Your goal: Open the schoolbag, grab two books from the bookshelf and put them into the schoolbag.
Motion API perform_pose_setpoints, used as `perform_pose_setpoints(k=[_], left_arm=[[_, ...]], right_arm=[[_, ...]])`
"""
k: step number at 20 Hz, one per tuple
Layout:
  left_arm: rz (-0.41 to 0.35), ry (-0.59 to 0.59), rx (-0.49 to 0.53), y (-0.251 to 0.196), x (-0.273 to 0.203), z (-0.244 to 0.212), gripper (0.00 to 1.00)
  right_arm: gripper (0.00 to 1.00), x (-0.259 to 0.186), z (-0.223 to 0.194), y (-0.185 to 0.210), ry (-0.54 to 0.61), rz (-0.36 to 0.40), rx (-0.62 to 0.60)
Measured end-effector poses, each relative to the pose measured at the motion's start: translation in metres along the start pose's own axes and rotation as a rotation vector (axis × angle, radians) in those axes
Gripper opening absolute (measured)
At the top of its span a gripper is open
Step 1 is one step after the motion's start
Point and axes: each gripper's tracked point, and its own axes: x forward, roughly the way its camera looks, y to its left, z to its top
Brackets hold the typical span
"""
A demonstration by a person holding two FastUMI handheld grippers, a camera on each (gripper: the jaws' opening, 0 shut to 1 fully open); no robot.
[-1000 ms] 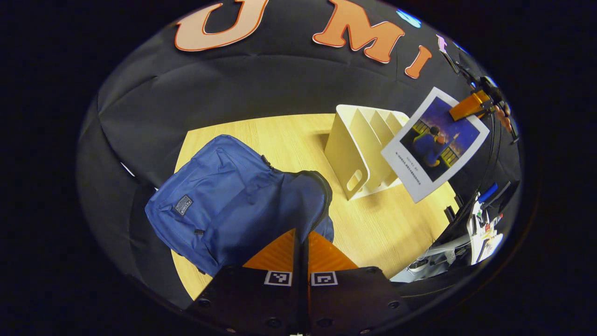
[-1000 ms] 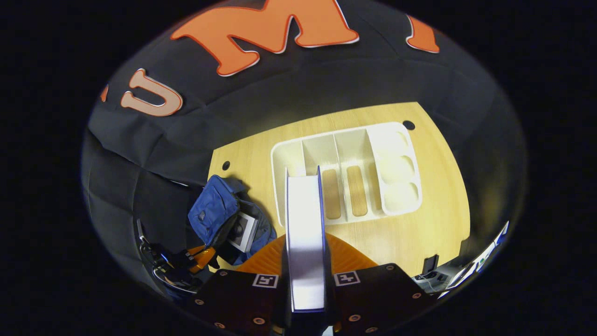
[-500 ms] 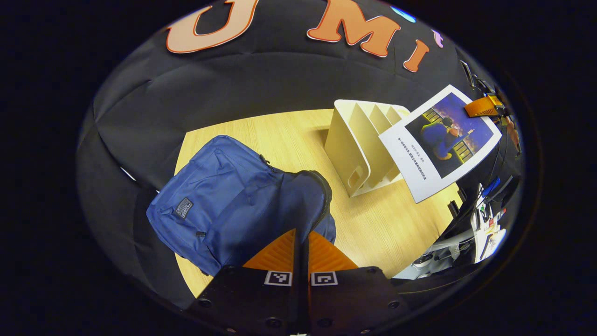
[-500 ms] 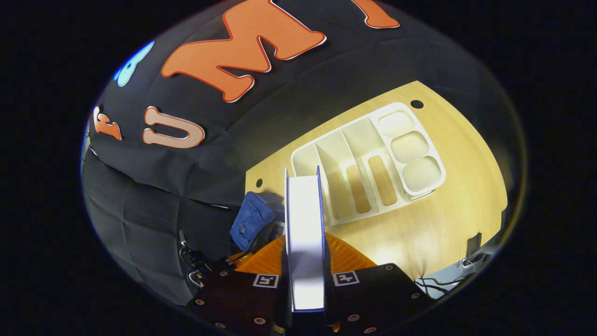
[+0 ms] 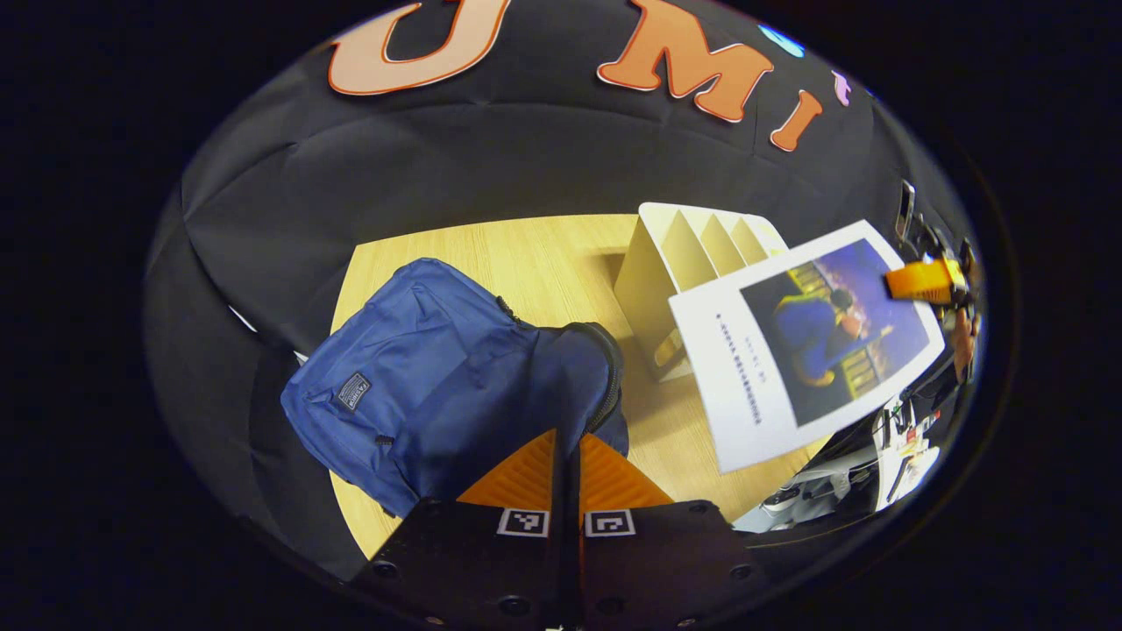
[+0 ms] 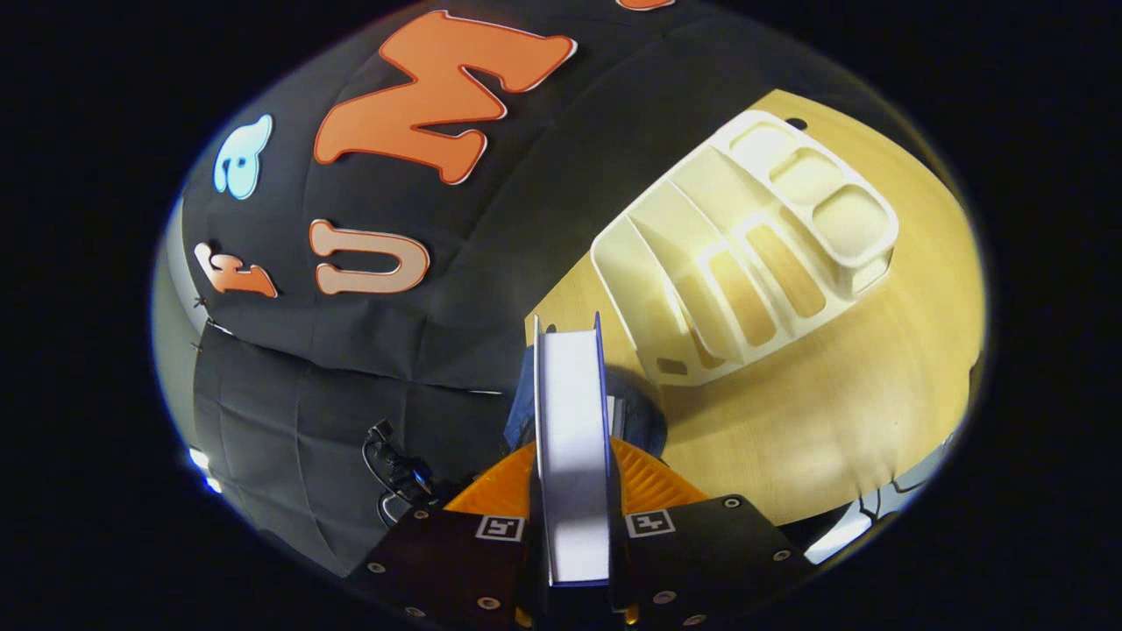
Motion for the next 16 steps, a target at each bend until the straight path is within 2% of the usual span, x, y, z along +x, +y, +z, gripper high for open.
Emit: perform_pose_setpoints(k=[4, 10, 14, 16], left_arm=[[0.010, -0.003, -0.008, 0.006, -0.006, 0.006, 0.01], [0.017, -0.005, -0.005, 0.003, -0.009, 0.010, 0.01], [0.024, -0.006, 0.000, 0.002, -0.009, 0.009, 0.01], [0.026, -0.003, 0.012, 0.001, -0.009, 0.009, 0.01]], right_arm=[[0.27, 0.021, -0.033, -0.002, -0.006, 0.065, 0.064], [0.27, 0.063, -0.061, -0.011, -0.053, 0.072, 0.069], [0.27, 0.102, -0.081, -0.029, -0.046, 0.006, 0.034], [0.27, 0.120, -0.084, -0.022, -0.051, 0.047, 0.037]])
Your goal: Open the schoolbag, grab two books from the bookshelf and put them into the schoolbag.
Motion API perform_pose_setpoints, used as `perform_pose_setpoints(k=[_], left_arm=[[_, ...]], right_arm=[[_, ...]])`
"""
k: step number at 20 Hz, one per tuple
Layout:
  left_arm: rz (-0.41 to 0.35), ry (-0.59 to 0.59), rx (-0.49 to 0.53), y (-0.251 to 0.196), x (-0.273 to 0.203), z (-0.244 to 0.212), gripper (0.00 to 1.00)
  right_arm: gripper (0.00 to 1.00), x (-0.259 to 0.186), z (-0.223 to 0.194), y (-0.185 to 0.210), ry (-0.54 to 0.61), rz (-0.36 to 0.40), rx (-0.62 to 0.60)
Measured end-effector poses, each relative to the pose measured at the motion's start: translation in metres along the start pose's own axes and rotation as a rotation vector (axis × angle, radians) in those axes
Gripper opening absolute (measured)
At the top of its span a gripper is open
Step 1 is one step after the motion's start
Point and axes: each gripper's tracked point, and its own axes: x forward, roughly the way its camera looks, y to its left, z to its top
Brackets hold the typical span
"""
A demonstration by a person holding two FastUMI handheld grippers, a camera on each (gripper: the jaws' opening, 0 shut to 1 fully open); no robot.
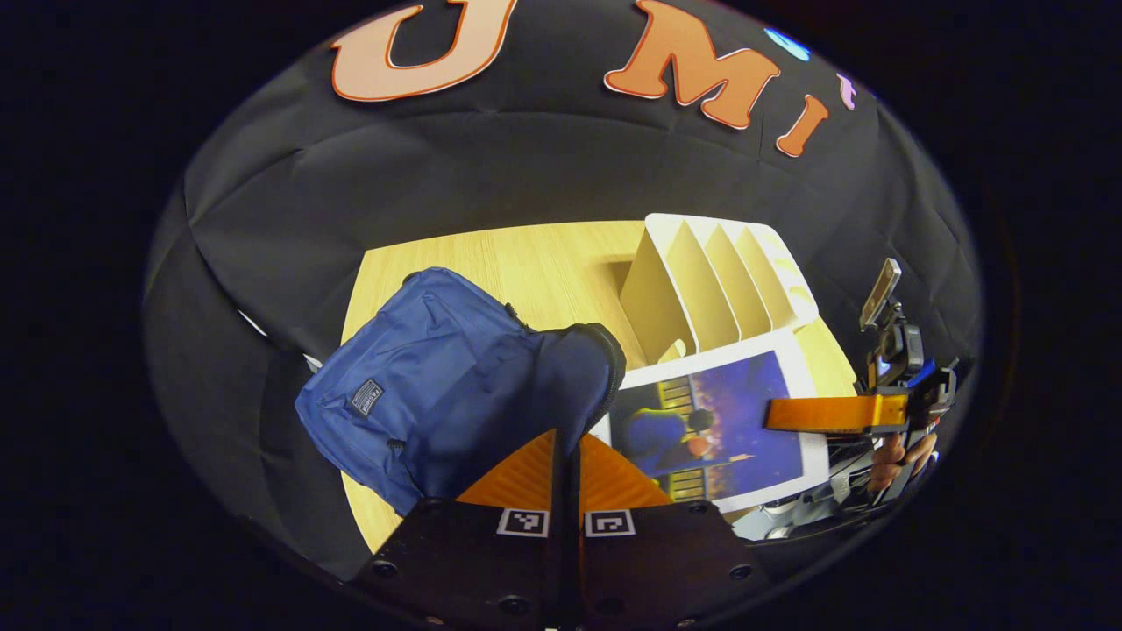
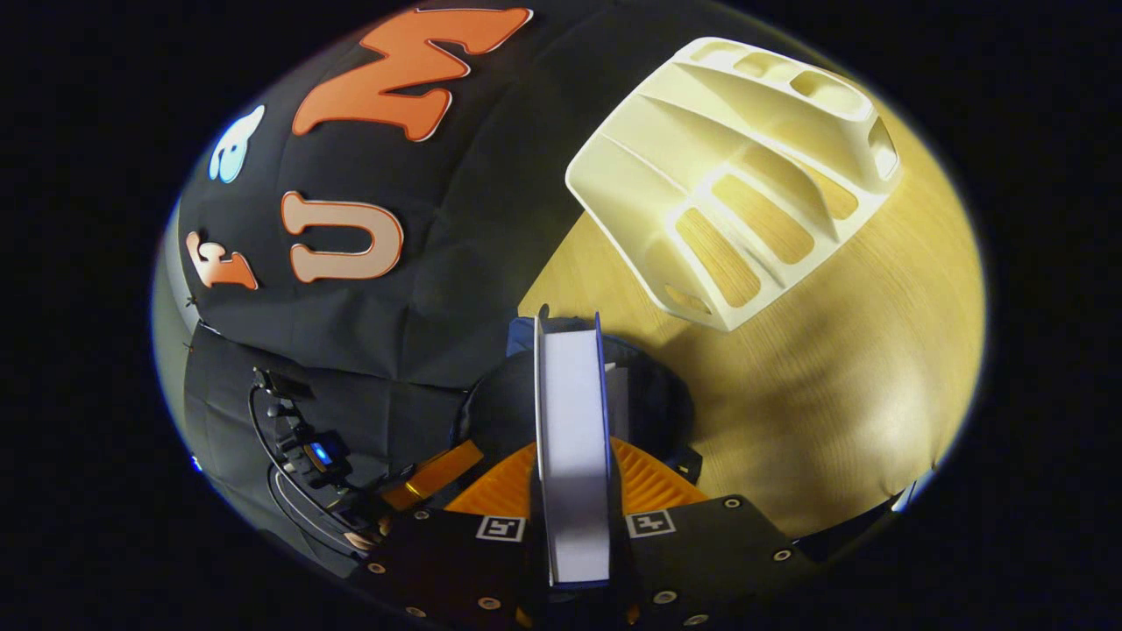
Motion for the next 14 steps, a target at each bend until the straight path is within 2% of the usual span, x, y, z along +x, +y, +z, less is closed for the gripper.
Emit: perform_pose_setpoints(k=[5, 14], left_arm=[[0.003, 0.004, 0.018, -0.003, 0.001, 0.000, 0.01], [0.000, 0.010, 0.130, -0.018, 0.003, 0.003, 0.01]], right_arm=[[0.27, 0.039, -0.010, -0.013, -0.026, -0.034, -0.001], [0.27, 0.095, -0.026, -0.011, -0.025, 0.034, 0.000]])
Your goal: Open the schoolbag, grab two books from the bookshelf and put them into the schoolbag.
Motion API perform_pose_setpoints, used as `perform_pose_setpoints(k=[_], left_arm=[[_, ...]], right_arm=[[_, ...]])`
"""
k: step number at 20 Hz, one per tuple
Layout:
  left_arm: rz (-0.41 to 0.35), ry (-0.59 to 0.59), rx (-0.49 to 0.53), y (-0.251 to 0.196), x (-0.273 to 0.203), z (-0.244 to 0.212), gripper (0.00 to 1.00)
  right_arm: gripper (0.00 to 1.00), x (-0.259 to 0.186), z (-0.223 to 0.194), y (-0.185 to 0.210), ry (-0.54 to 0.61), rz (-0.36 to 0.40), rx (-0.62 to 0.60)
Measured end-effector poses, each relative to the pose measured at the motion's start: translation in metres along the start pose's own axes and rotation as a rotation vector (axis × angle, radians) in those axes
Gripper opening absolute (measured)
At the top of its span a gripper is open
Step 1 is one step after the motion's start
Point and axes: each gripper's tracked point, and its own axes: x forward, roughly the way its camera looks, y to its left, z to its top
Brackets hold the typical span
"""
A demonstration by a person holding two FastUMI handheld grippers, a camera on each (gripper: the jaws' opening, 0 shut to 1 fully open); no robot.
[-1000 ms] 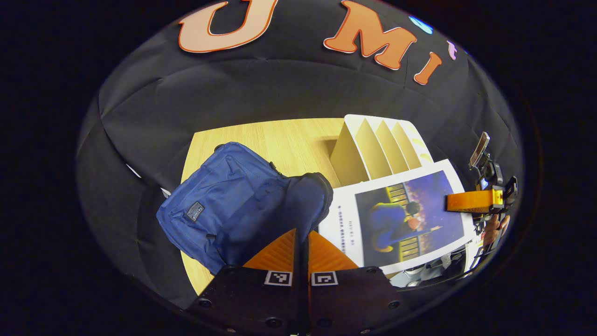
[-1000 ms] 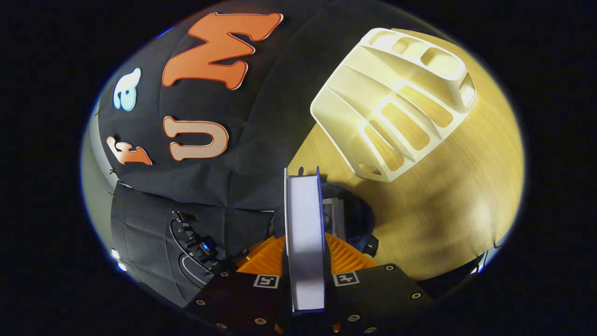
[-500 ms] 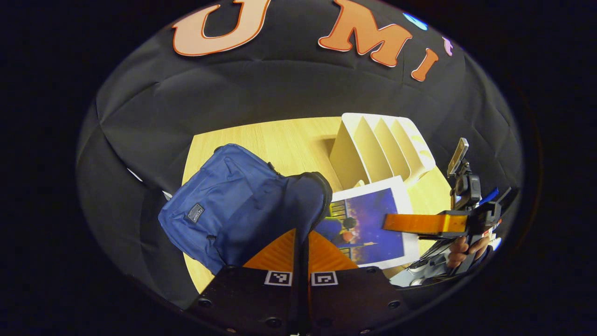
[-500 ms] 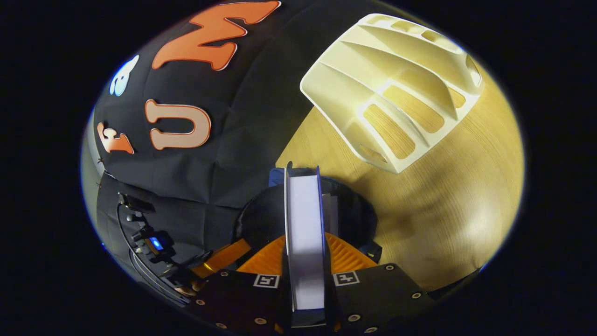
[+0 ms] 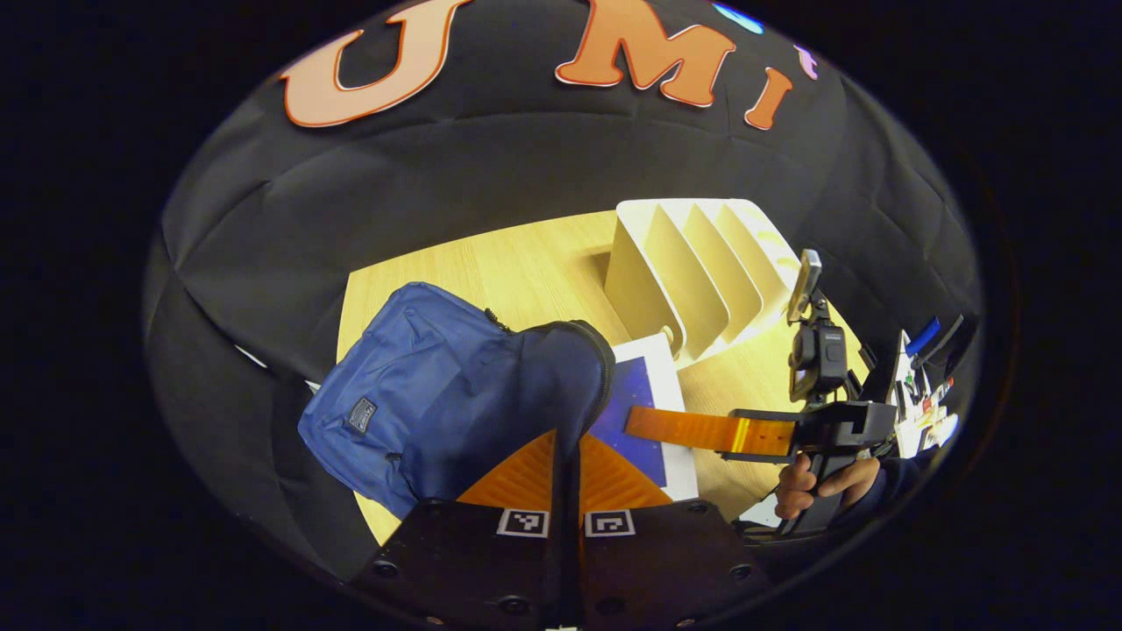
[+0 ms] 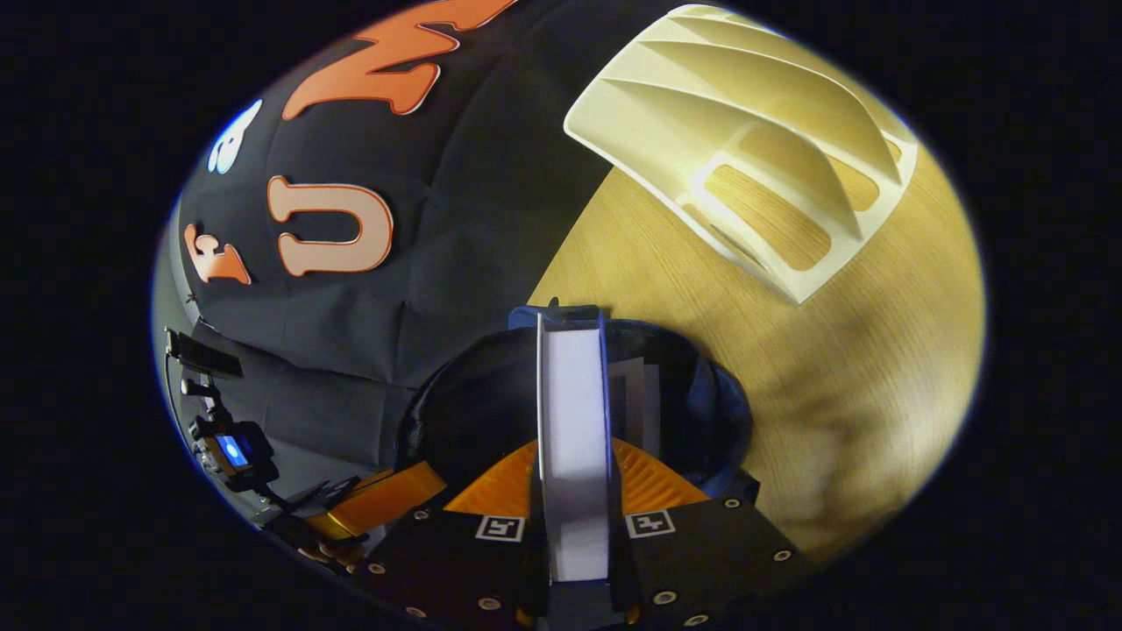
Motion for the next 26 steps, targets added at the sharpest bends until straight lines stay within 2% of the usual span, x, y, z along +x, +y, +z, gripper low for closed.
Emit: perform_pose_setpoints(k=[10, 21, 24, 25, 26], left_arm=[[-0.003, 0.000, 0.060, -0.006, -0.003, 0.007, 0.01], [-0.011, -0.002, 0.085, -0.012, -0.005, 0.012, 0.01], [0.005, -0.022, 0.066, -0.003, -0.009, 0.018, 0.01], [0.005, -0.033, 0.052, -0.001, -0.010, 0.020, 0.01], [0.009, -0.030, 0.038, 0.003, -0.010, 0.018, 0.01]], right_arm=[[0.29, 0.053, -0.014, 0.003, -0.023, 0.008, -0.004], [0.30, 0.109, -0.031, 0.018, 0.002, 0.011, -0.035], [0.33, 0.113, -0.034, 0.021, 0.027, -0.018, -0.040], [0.33, 0.113, -0.034, 0.018, 0.043, -0.059, -0.056], [0.40, 0.109, -0.031, 0.015, 0.055, -0.105, -0.076]])
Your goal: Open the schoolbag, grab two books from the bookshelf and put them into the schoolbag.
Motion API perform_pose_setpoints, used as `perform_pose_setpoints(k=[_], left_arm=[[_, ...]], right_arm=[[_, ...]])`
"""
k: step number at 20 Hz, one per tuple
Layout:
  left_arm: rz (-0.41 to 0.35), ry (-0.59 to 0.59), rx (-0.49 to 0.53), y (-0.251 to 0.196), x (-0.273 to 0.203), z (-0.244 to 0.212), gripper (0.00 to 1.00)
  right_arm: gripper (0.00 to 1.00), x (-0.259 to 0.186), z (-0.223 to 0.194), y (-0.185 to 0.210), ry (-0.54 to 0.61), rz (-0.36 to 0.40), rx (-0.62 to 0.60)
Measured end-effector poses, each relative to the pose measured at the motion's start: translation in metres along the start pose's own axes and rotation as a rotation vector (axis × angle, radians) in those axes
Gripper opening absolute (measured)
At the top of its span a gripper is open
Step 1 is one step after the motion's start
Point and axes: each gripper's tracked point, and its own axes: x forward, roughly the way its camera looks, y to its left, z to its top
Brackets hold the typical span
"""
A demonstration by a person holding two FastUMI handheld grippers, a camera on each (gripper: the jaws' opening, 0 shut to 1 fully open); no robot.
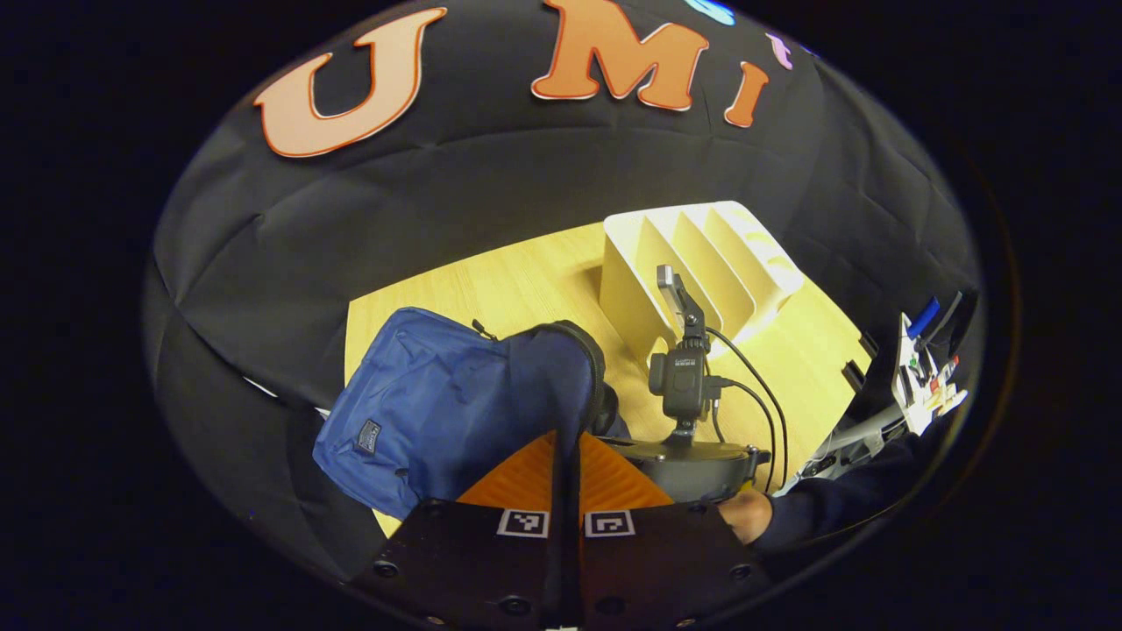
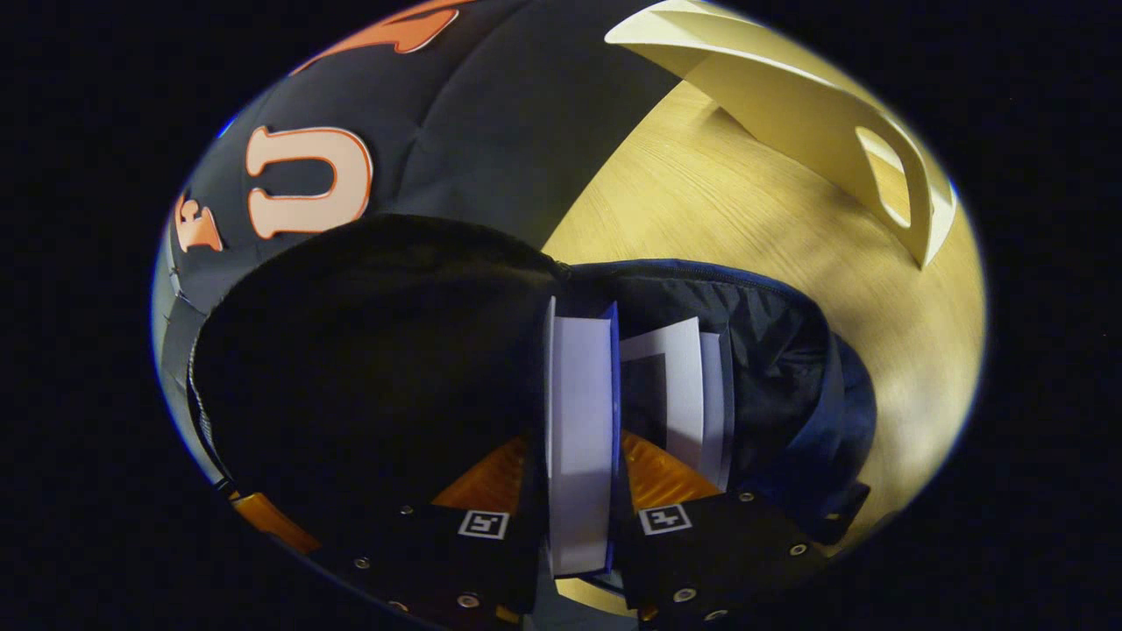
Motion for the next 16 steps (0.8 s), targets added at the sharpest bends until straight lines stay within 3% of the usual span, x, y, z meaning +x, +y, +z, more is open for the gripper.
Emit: perform_pose_setpoints(k=[1, 2, 3, 4, 7, 13, 16], left_arm=[[0.000, 0.008, -0.015, 0.002, 0.000, -0.004, 0.01], [-0.001, 0.005, -0.026, 0.002, 0.002, -0.006, 0.01], [-0.004, 0.003, -0.031, 0.001, 0.006, -0.007, 0.01], [0.002, 0.001, -0.027, 0.001, 0.009, -0.008, 0.01], [0.005, 0.007, -0.029, -0.007, 0.018, -0.013, 0.02], [0.009, 0.022, -0.074, -0.024, 0.039, -0.025, 0.05], [0.003, 0.035, -0.091, -0.038, 0.050, -0.033, 0.16]], right_arm=[[0.44, -0.003, 0.003, -0.008, 0.004, -0.048, -0.036], [0.67, -0.011, 0.004, -0.016, 0.014, -0.090, -0.076], [0.36, -0.019, 0.009, -0.018, 0.015, -0.114, -0.111], [0.62, -0.029, 0.013, -0.018, 0.011, -0.124, -0.128], [0.67, -0.061, 0.039, -0.026, -0.015, -0.163, -0.193], [0.67, -0.140, 0.120, -0.055, -0.176, -0.275, -0.348], [0.68, -0.176, 0.154, -0.062, -0.245, -0.320, -0.403]])
